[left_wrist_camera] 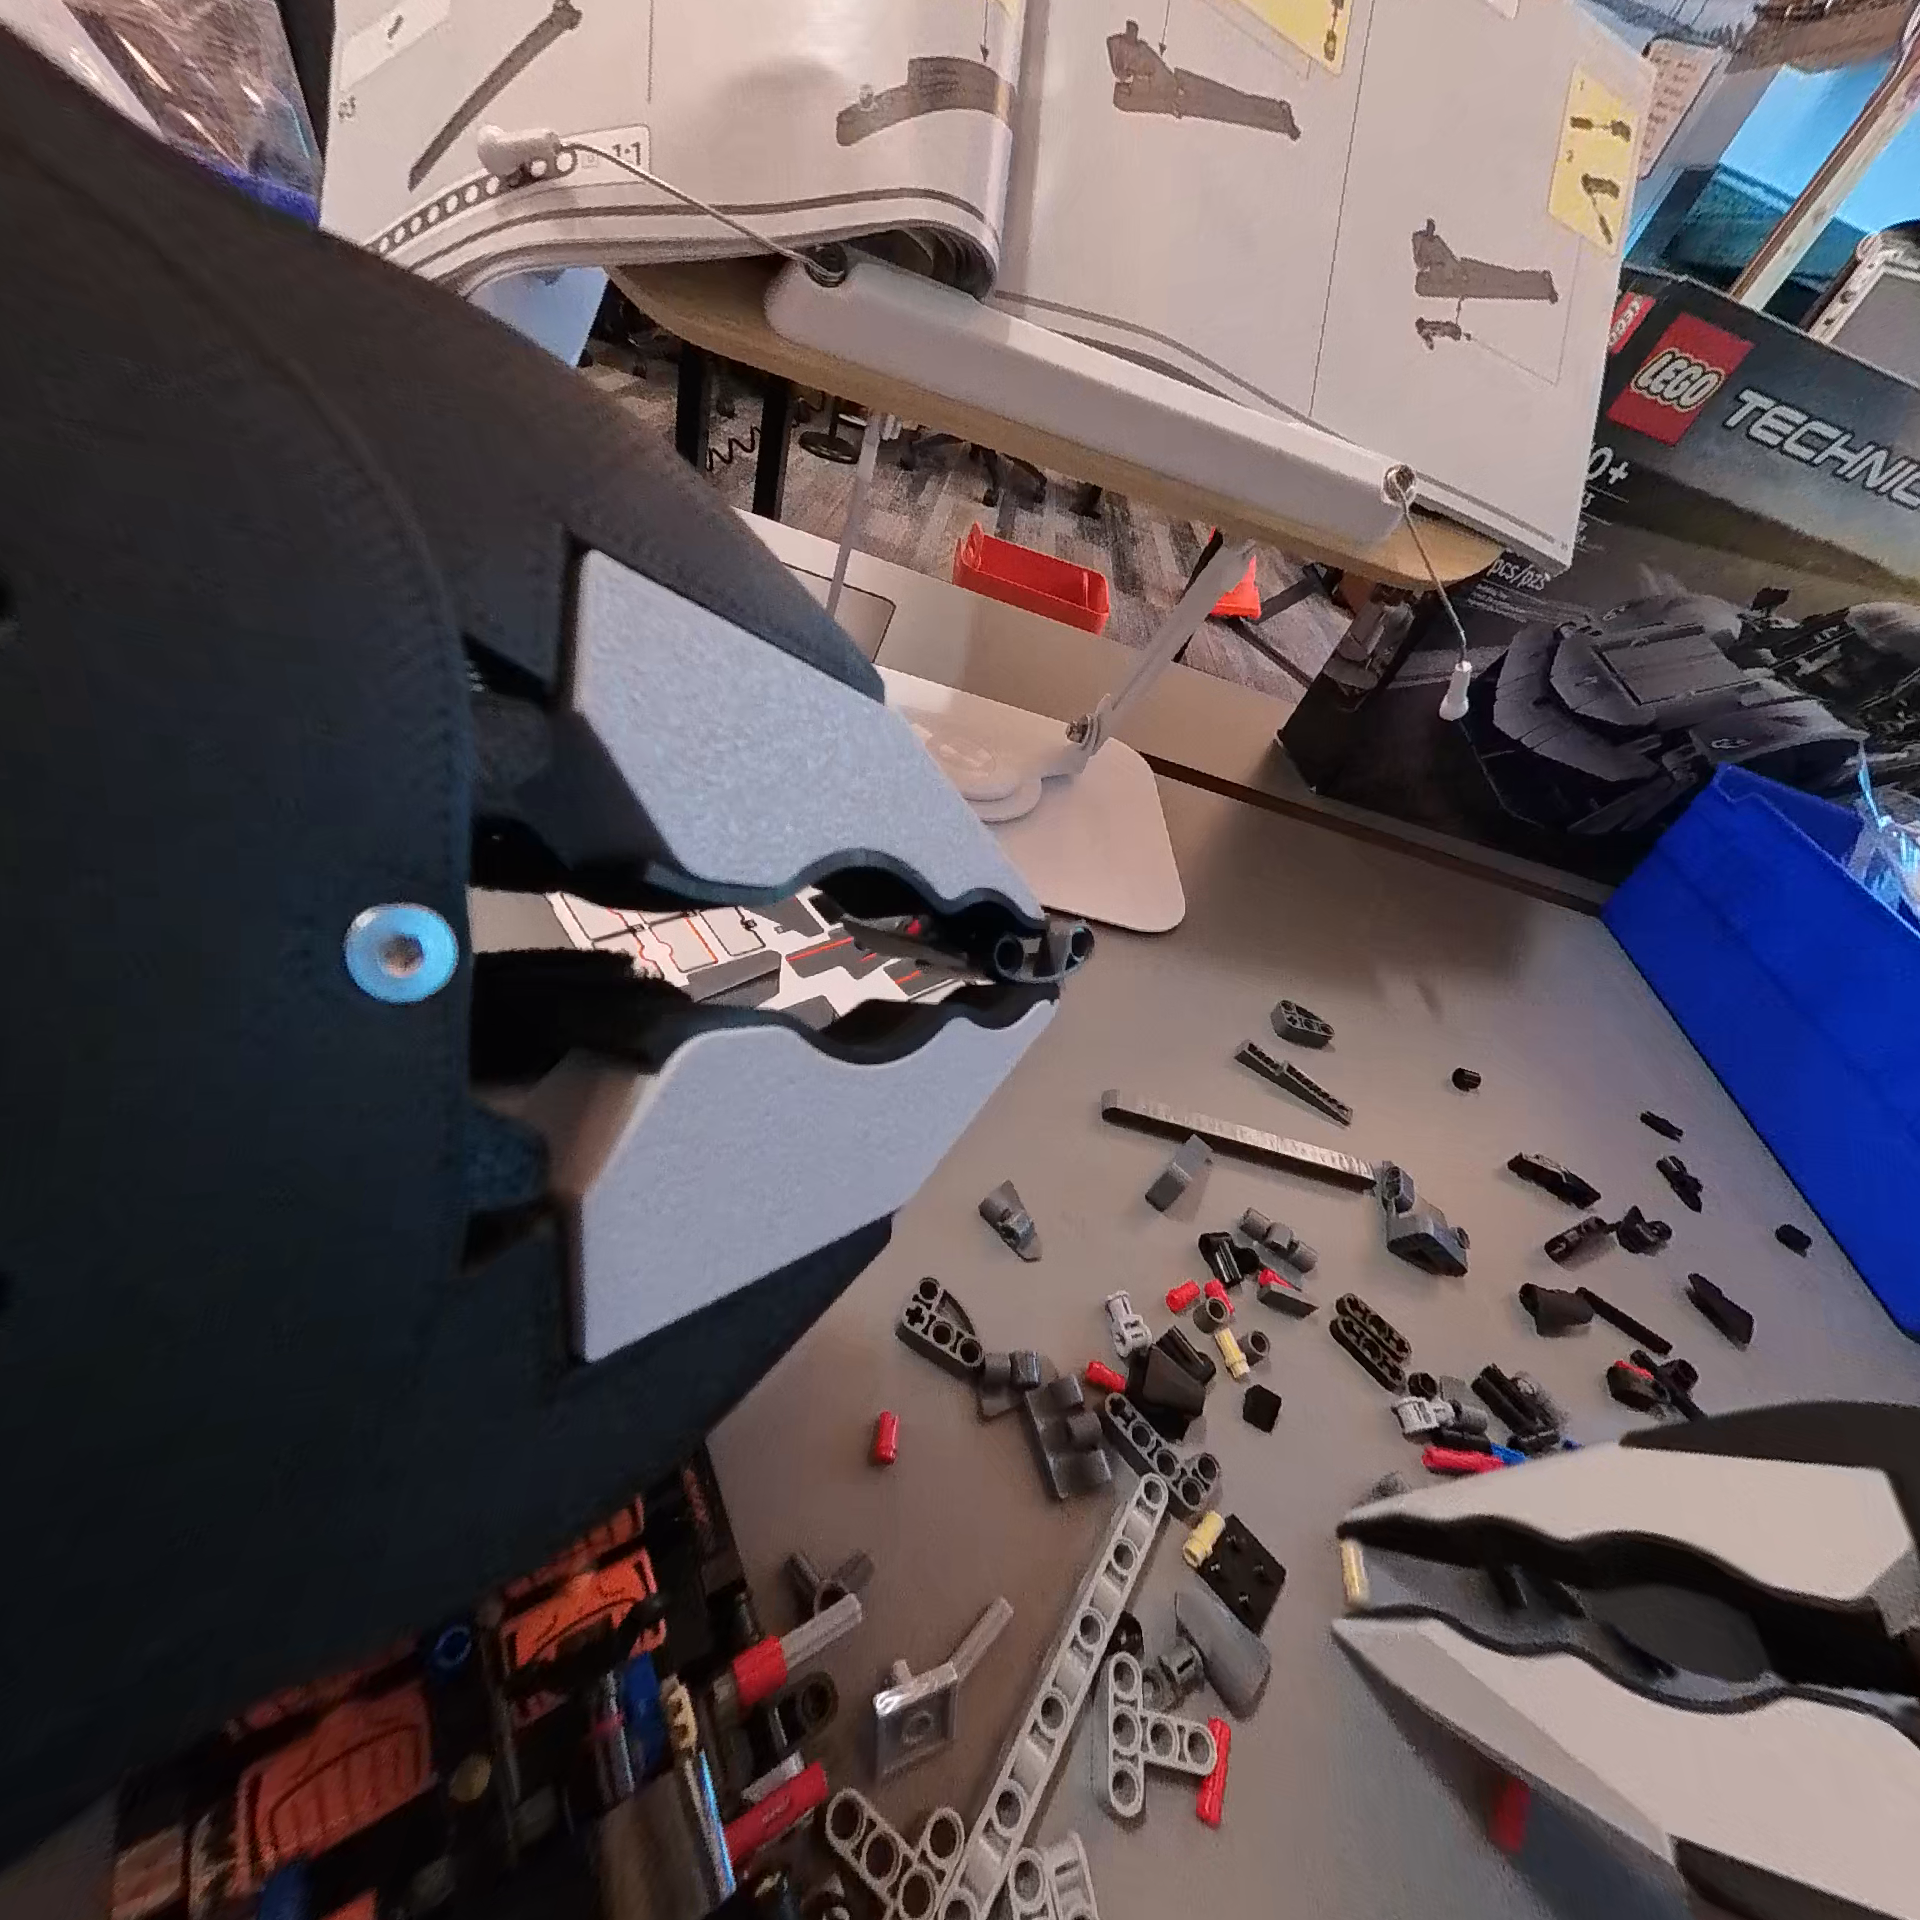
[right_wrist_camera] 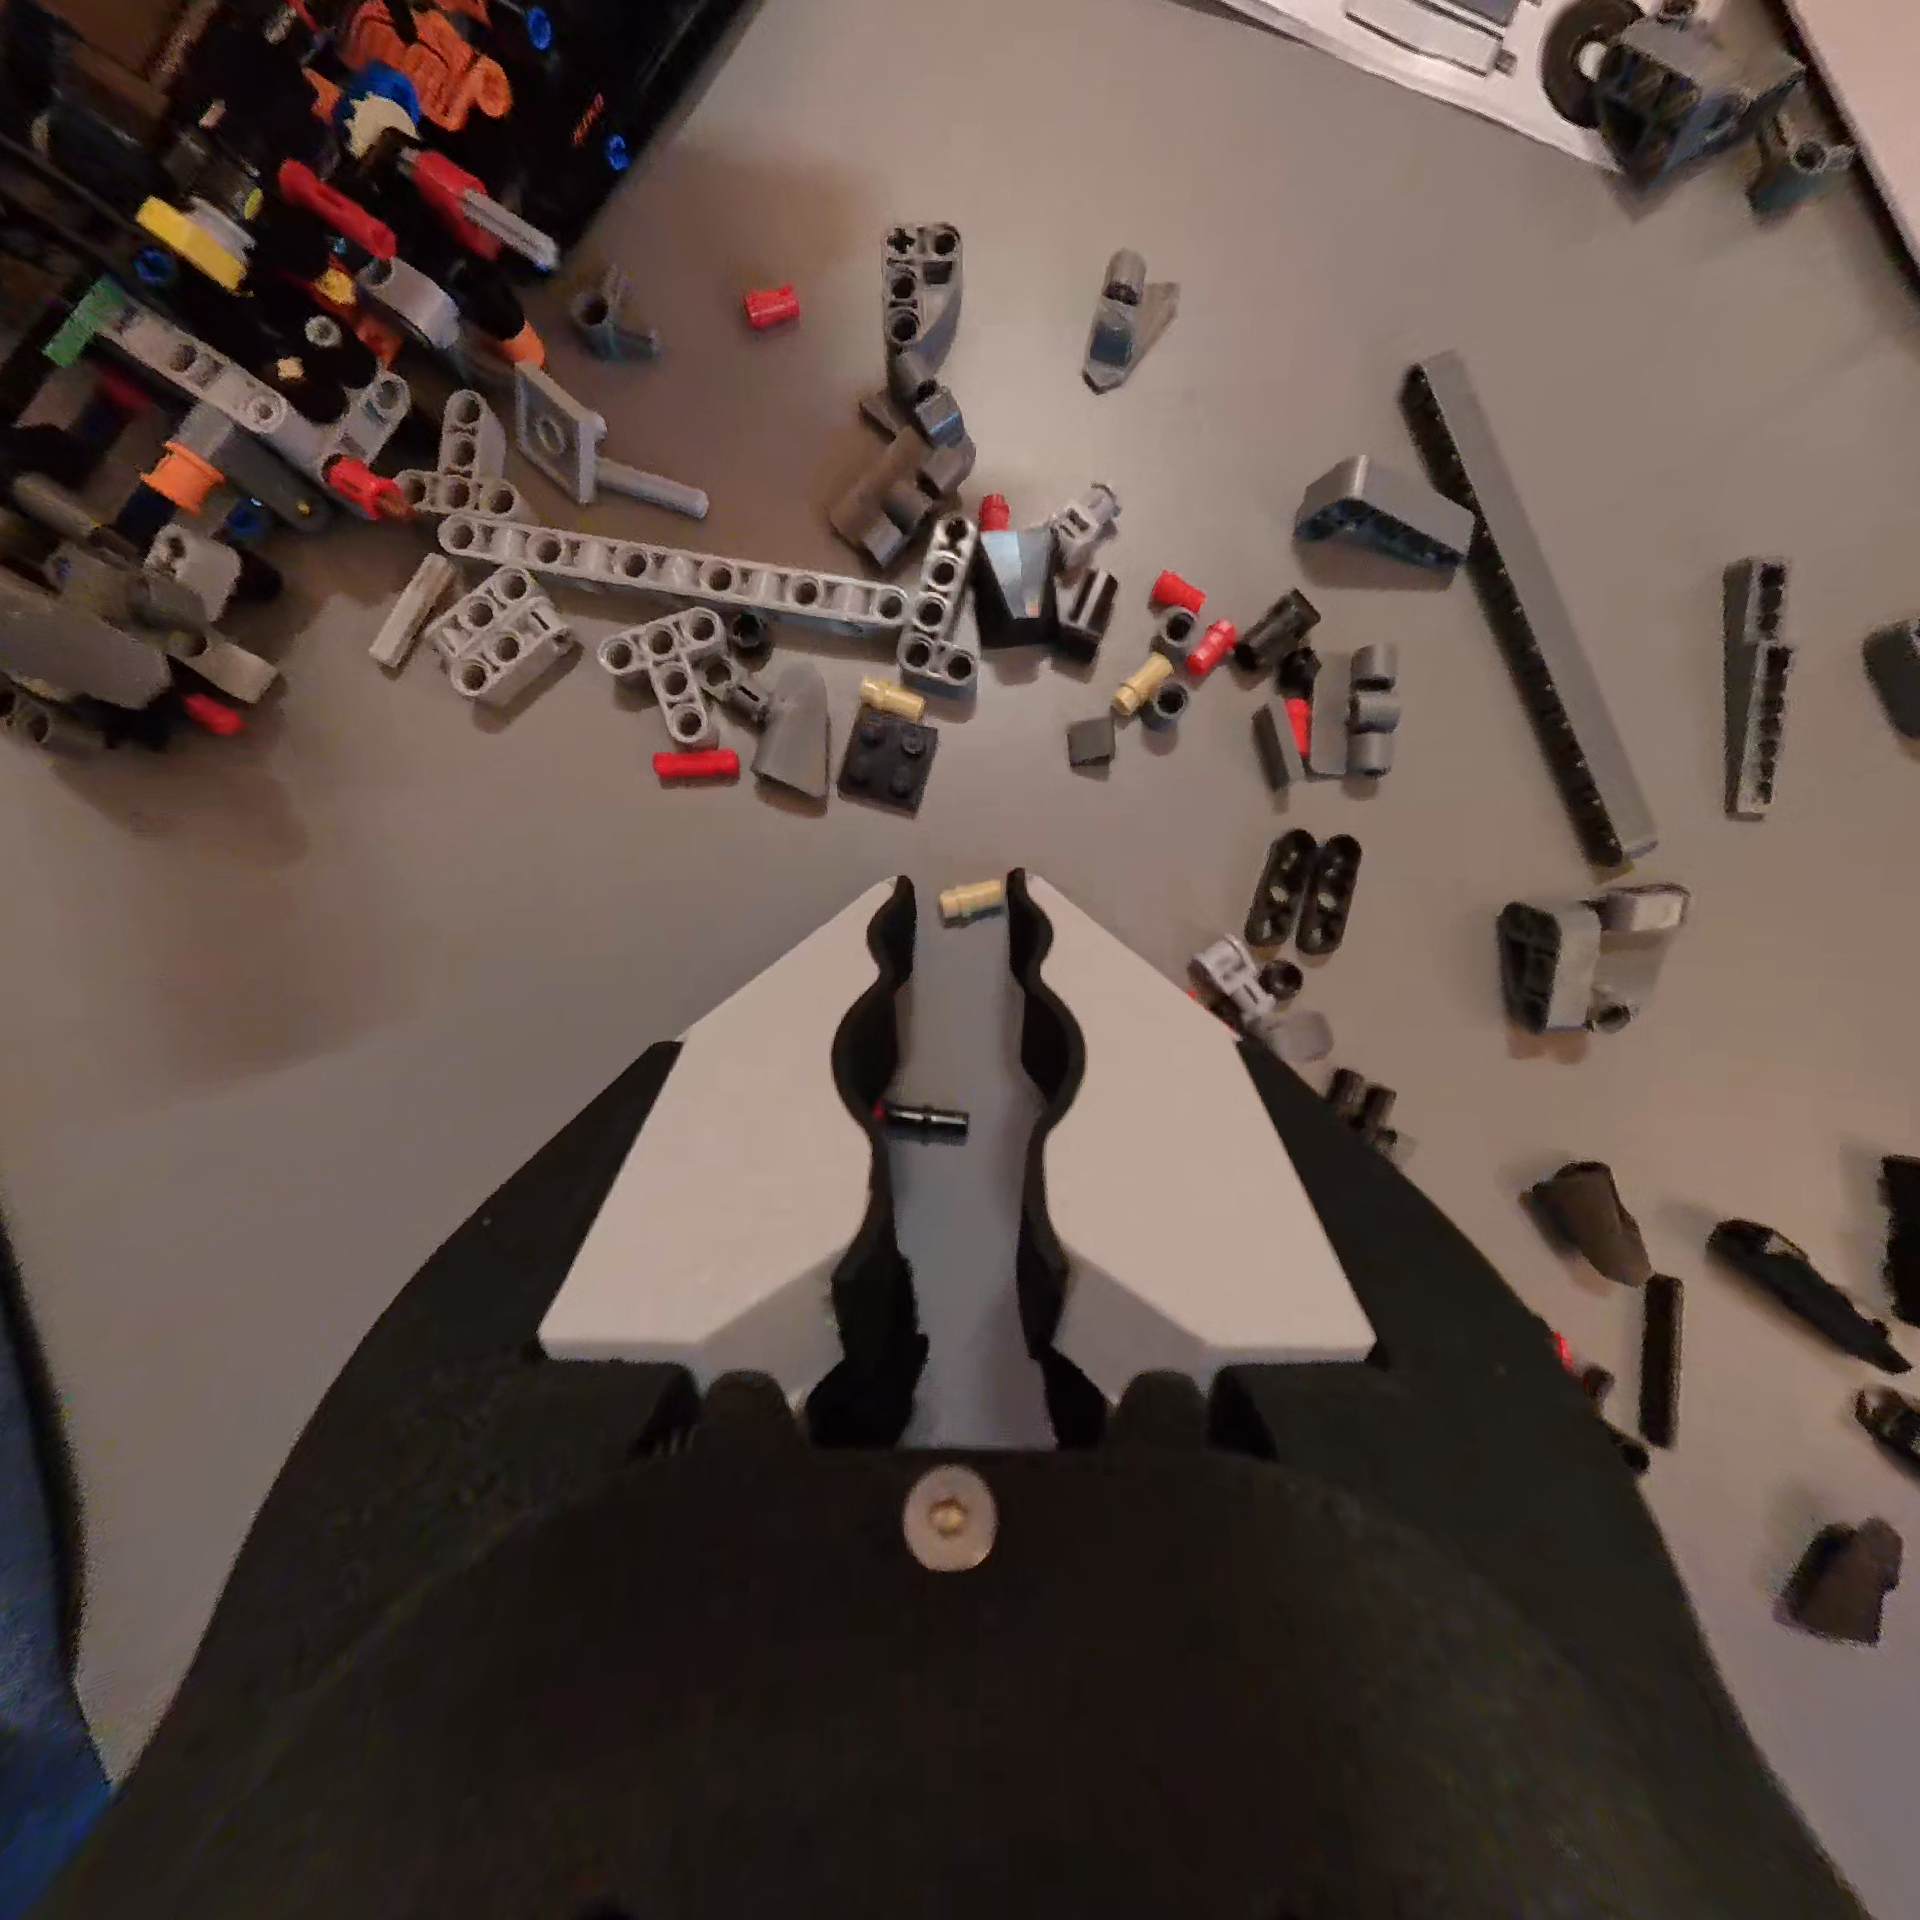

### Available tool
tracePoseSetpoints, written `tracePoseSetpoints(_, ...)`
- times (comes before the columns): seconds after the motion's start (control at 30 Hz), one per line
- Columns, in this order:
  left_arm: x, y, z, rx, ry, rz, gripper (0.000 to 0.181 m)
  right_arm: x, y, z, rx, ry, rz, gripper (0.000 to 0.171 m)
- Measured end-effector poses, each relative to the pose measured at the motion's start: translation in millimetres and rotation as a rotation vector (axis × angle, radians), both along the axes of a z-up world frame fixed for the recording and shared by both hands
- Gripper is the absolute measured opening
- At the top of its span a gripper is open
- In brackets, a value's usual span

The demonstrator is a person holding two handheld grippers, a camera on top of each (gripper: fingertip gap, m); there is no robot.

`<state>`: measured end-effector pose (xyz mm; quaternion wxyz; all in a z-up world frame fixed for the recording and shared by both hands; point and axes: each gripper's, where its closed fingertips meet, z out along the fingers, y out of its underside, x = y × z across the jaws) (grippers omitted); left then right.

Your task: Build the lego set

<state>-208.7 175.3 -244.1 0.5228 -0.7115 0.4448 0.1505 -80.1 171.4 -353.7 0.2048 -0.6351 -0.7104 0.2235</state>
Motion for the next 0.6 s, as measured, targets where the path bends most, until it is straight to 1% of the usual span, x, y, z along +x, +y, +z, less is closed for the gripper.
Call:
tracePoseSetpoints(0.1, -1.1, -0.2, 0.1, 0.001, 0.003, 0.004, 0.006, -0.6, 0.5, 1.2, 0.028, 0.008, 0.013, 0.014)
tracePoseSetpoints(0.23, -1.3, -0.1, 0.2, -0.003, -0.009, 0.002, 0.006, 5.6, -0.1, 4.9, 0.012, 0.034, -0.038, 0.016)
tracePoseSetpoints(0.4, -0.9, 0.9, -1.1, -0.008, -0.009, 0.003, 0.006, 6.7, -3.1, 0.4, 0.02, 0.041, -0.063, 0.011)
tracePoseSetpoints(0.6, 0.8, -0.3, -0.6, -0.003, -0.003, 0.001, 0.006, 2.0, -0.9, 0.4, -0.002, 0.066, -0.096, 0.01)
